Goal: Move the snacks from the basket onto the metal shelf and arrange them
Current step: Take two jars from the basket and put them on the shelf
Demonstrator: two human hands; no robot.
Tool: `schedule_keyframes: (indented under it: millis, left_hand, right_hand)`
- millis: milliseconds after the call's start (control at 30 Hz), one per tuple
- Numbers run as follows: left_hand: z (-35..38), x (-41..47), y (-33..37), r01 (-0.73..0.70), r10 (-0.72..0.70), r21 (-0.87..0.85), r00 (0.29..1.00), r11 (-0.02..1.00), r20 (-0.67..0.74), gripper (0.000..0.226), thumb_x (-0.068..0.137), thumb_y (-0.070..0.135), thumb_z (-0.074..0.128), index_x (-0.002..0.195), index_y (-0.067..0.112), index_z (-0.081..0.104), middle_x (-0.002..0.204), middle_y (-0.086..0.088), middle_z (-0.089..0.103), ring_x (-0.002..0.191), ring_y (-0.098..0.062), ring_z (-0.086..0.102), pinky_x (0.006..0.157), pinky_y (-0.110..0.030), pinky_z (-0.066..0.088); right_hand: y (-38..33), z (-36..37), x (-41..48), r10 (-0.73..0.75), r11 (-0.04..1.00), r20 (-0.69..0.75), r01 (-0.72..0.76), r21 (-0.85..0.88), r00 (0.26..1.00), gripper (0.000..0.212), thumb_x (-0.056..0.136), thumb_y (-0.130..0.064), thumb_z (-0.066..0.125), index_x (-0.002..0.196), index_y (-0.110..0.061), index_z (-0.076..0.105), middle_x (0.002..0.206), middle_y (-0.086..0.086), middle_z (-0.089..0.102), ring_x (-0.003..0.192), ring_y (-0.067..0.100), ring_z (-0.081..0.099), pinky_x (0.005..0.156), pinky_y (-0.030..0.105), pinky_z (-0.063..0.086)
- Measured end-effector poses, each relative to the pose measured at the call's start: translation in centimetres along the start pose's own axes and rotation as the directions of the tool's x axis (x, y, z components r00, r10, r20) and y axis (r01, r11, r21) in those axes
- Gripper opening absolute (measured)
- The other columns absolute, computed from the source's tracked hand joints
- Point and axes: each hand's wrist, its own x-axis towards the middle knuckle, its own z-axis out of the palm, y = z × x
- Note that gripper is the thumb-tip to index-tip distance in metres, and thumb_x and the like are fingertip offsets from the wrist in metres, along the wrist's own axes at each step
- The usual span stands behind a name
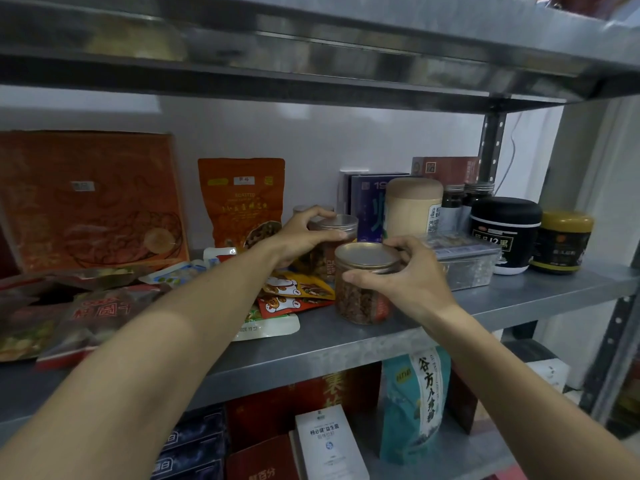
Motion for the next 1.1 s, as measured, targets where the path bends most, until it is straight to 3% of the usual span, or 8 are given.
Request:
schedule_keyframes:
  millis: [300,400,500,600,733,833,933,1100]
  left_hand:
    - [-0.2,-1.0,0.7,-0.03,0.035,0.081,0.998,0.996,-0.054,0.056,0.081,0.039,0.075,0.133,0.032,0.055,0.147,0.001,0.04,0.123,-0.014,0.037,0.089,-0.025,0.037]
    - [-1.3,-1.8,1.4,-0.06,0.07,0.116,0.994,0.991,-0.089,0.049,0.084,0.035,0.073,0.13,0.03,0.056,0.139,0.002,0.048,0.12,-0.013,0.042,0.082,-0.023,0.042]
    - [-2.9,-2.9,1.7,-0.044,0.074,0.223,0.989,0.974,-0.129,0.05,0.083,0.039,0.073,0.13,0.027,0.057,0.136,0.001,0.054,0.124,-0.019,0.049,0.1,-0.038,0.045]
    - [-4.4,-4.8,2.0,-0.037,0.096,0.373,0.985,0.927,-0.141,0.05,0.084,0.042,0.071,0.13,0.028,0.057,0.14,0.003,0.051,0.129,-0.018,0.045,0.102,-0.033,0.038]
    - [-7.2,-8.7,2.6,0.016,0.152,0.666,0.969,0.746,-0.194,0.057,0.086,0.047,0.067,0.136,0.023,0.053,0.144,0.0,0.048,0.134,-0.021,0.042,0.104,-0.031,0.031]
    - [-10.5,-12.6,2.5,0.162,0.143,0.848,0.953,0.505,-0.267,0.065,0.087,0.061,0.056,0.143,0.029,0.044,0.152,-0.002,0.039,0.137,-0.028,0.037,0.111,-0.045,0.032]
    - [-13.8,-17.7,2.0,0.291,0.133,0.896,0.927,0.335,-0.351,0.069,0.087,0.065,0.049,0.148,0.034,0.034,0.158,-0.003,0.028,0.142,-0.034,0.027,0.113,-0.057,0.026]
    - [-19.1,-27.9,1.0,0.417,0.119,0.885,0.887,0.207,-0.445,0.072,0.089,0.069,0.04,0.151,0.039,0.021,0.162,-0.002,0.016,0.148,-0.033,0.014,0.117,-0.057,0.015]
  right_hand:
    - [-1.0,-0.8,-0.3,-0.004,0.983,0.077,0.018,-0.183,0.997,0.093,0.055,-0.068,0.08,0.13,-0.021,0.05,0.123,-0.006,0.057,0.111,0.013,0.055,0.09,0.028,0.047]
    - [-2.1,-0.9,-0.4,-0.096,0.932,0.112,0.129,-0.339,0.989,0.101,0.062,-0.078,0.068,0.141,-0.019,0.044,0.138,0.001,0.052,0.124,0.019,0.049,0.1,0.034,0.045]
    - [-3.6,-0.5,-0.1,-0.199,0.841,0.196,0.27,-0.469,0.96,0.097,0.071,-0.082,0.056,0.145,-0.022,0.039,0.149,0.001,0.042,0.136,0.021,0.038,0.109,0.039,0.037]
    - [-5.4,0.4,0.4,-0.279,0.753,0.311,0.408,-0.517,0.908,0.089,0.076,-0.078,0.054,0.147,-0.026,0.036,0.151,0.001,0.04,0.139,0.023,0.035,0.111,0.04,0.033]
    - [-7.7,2.5,0.8,-0.296,0.641,0.457,0.529,-0.556,0.839,0.092,0.079,-0.076,0.053,0.152,-0.027,0.027,0.158,0.004,0.03,0.143,0.027,0.029,0.113,0.042,0.031]
    - [-9.7,4.6,0.7,-0.277,0.57,0.533,0.583,-0.579,0.8,0.096,0.082,-0.076,0.051,0.155,-0.025,0.016,0.162,0.009,0.019,0.146,0.032,0.024,0.116,0.046,0.026]
    - [-11.8,7.3,-0.3,-0.263,0.541,0.576,0.613,-0.576,0.774,0.099,0.082,-0.077,0.049,0.156,-0.026,0.008,0.164,0.01,0.008,0.149,0.033,0.015,0.119,0.049,0.019]
    - [-16.7,13.2,-5.1,-0.281,0.573,0.625,0.65,-0.5,0.729,0.095,0.086,-0.072,0.048,0.157,-0.026,0.005,0.165,0.009,0.0,0.151,0.031,0.003,0.12,0.049,0.012]
